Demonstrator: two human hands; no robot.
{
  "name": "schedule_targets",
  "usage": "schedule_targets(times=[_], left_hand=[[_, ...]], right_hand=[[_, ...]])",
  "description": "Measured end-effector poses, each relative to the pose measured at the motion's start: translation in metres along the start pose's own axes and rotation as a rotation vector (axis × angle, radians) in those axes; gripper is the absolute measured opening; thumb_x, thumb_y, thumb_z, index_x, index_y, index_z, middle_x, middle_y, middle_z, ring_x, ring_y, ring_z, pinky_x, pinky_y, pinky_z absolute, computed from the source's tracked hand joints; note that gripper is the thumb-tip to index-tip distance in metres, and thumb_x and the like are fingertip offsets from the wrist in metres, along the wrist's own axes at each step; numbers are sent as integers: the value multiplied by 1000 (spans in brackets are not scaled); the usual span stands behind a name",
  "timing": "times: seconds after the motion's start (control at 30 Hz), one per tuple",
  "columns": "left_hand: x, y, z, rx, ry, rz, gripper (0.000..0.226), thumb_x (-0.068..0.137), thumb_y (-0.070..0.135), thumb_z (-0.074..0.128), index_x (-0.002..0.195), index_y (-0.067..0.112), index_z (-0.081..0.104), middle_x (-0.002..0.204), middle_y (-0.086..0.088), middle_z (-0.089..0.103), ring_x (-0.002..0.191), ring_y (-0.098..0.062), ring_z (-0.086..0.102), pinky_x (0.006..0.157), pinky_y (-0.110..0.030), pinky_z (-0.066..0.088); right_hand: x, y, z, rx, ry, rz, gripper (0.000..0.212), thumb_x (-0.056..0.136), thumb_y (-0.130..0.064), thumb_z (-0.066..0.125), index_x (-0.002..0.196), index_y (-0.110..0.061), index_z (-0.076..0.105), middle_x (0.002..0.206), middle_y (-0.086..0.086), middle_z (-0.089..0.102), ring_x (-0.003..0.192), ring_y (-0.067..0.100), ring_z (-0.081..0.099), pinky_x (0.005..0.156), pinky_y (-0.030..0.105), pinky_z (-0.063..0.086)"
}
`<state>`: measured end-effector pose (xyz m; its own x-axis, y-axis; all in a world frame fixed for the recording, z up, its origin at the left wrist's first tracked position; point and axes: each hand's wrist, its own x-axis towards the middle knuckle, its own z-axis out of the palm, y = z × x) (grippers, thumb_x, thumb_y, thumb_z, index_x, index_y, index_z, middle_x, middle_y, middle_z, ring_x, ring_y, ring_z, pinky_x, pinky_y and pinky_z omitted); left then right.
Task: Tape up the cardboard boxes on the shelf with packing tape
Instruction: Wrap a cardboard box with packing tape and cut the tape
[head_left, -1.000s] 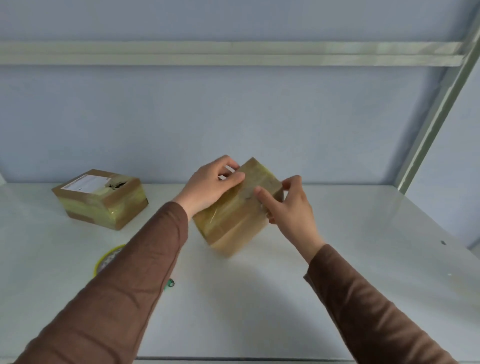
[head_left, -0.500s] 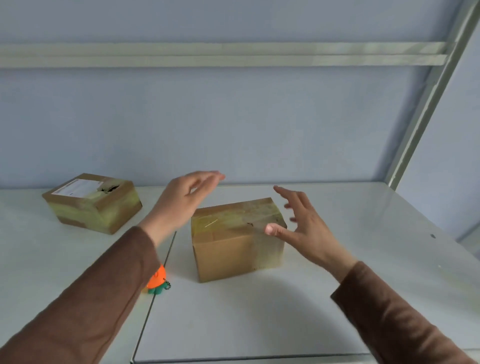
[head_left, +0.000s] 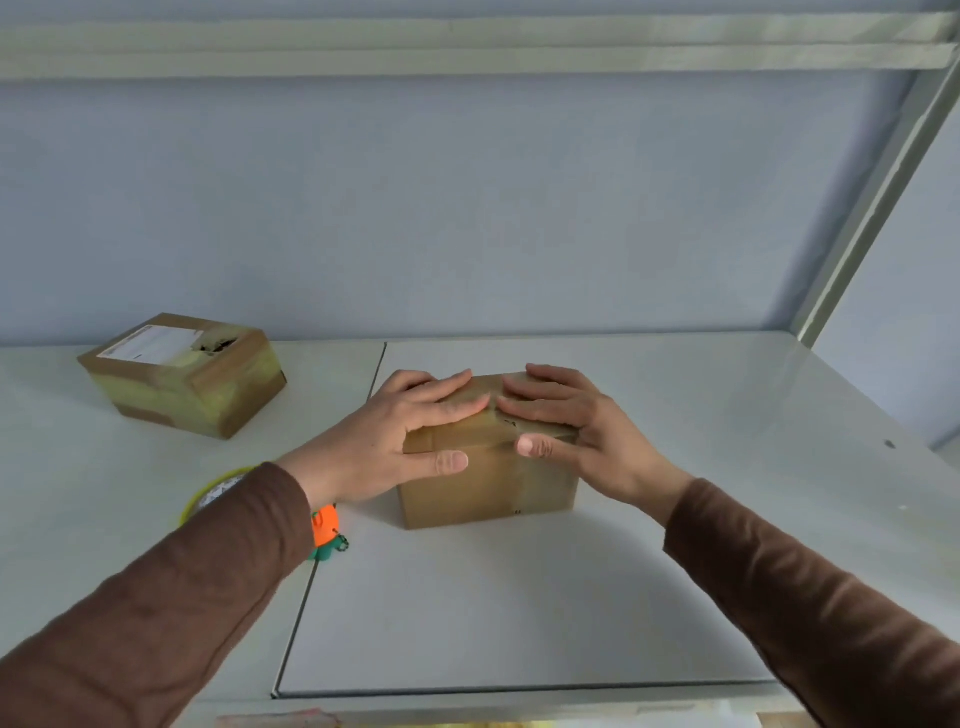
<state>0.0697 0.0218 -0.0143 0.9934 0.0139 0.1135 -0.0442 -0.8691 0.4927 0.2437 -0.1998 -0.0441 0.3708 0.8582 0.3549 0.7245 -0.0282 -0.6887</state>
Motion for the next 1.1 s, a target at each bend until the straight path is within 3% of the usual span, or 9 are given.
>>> schedule_targets(times=[0.23, 0.33, 0.4, 0.5, 0.63, 0.77, 0.87, 0.97, 1.1], left_hand=[[0, -6, 5, -70, 44, 8, 64, 90, 66, 60, 148, 58, 37, 166, 32, 9, 152, 2, 2, 125, -36, 13], [-8, 11, 11, -500, 268, -191, 87, 80, 86, 50, 154, 62, 12, 166, 32, -10, 153, 4, -11, 123, -37, 1], [-10, 19, 19, -942, 413, -440, 89, 80, 89, 47, 157, 55, 19, 170, 20, 10, 156, -4, 8, 127, -44, 6], [-10, 26, 24, -1241, 341, -577, 72, 92, 77, 41, 141, 29, 60, 139, -1, 66, 133, -21, 58, 117, -45, 39], [-8, 40, 21, -1288, 516, -405, 50, 91, 67, 50, 95, 26, 78, 138, -1, 65, 124, -15, 64, 103, -40, 49], [-20, 30, 44, -1012, 514, -225, 30, 104, 15, 50, 103, 31, 76, 163, 18, 33, 138, 19, 34, 111, -20, 27], [-28, 15, 57, -887, 402, -211, 56, 103, 3, 43, 133, 45, 65, 164, 32, 19, 143, 22, 18, 118, -25, 24], [-27, 15, 46, -558, 325, -167, 55, 108, 16, 45, 152, 48, 42, 167, 31, 3, 149, 16, -4, 127, -27, 4], [-15, 24, 31, 204, 44, 62, 86, 98, 72, 38, 164, 26, 8, 170, 15, -10, 153, 2, -20, 126, -24, -11]], right_hand=[[-4, -9, 1, -5, -21, 56, 54, 90, -55, 68, 139, -33, 63, 156, -21, 45, 151, -3, 18, 123, 26, 20], [-8, -16, -6, 275, -54, 177, 74, 89, -72, 60, 154, -52, 33, 158, -42, 20, 148, -17, 6, 120, 22, 11], [-9, -14, -6, 543, 55, 359, 83, 84, -83, 55, 155, -60, 19, 143, -51, 34, 138, -24, 23, 121, 26, 15], [-6, -19, -4, 634, 55, 550, 71, 87, -85, 44, 140, -41, 60, 137, -25, 62, 130, -4, 54, 114, 34, 38], [-8, -31, 4, 729, 261, 480, 63, 86, -76, 55, 114, -22, 69, 121, -11, 73, 112, 14, 70, 95, 39, 58], [-31, -28, 24, 688, 391, 335, 9, 89, -29, 65, 95, -21, 64, 139, -23, 58, 128, 13, 58, 101, 40, 51], [-47, -22, 29, 500, 266, 285, 37, 97, -11, 58, 127, -31, 66, 155, -25, 41, 145, -2, 36, 120, 34, 33], [-45, -22, 17, 180, 138, 235, 53, 105, -13, 53, 154, -31, 43, 168, -19, 19, 153, -8, 4, 127, 27, 8], [-37, -24, -4, -256, -158, 46, 78, 99, -61, 46, 163, -23, 23, 170, -11, 12, 155, -2, -6, 129, 31, 0]])
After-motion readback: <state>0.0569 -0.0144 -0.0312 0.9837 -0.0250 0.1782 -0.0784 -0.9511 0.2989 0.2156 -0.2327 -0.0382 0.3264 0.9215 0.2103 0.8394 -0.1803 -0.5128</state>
